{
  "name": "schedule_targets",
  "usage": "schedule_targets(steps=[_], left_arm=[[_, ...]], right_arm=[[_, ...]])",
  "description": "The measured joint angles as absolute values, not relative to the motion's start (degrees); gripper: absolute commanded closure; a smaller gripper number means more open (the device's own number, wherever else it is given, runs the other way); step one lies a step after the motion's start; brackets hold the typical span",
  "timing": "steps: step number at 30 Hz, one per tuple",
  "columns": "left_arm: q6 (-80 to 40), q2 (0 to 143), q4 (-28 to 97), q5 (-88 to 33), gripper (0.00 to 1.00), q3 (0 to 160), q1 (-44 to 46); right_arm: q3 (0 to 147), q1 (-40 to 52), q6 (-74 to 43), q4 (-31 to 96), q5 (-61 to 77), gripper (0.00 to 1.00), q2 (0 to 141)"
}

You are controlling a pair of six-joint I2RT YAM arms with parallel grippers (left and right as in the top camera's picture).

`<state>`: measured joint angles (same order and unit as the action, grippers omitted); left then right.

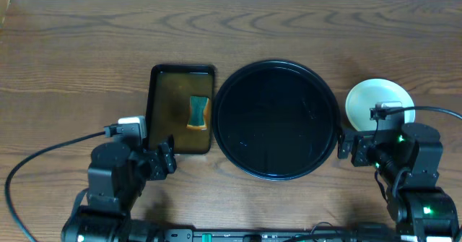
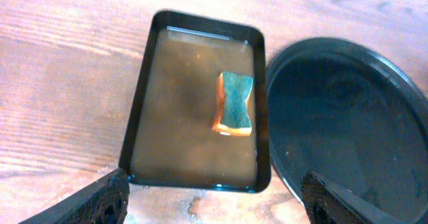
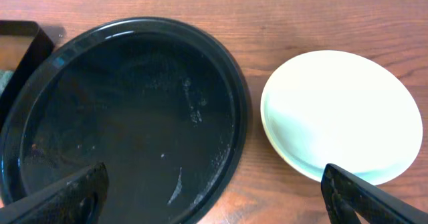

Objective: Clean dirty plates on tray and stack at the side

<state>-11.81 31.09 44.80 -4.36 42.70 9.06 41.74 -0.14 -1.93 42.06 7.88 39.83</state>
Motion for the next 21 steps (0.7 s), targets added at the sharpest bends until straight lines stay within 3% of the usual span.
schedule_targets(steps=[21], left_arm=[[-11.81,30.37,44.93,-4.36,0.17,42.7,9.06]], right_arm=[[41.5,-0.14,-1.91,49.87,7.86,0.01,39.68]])
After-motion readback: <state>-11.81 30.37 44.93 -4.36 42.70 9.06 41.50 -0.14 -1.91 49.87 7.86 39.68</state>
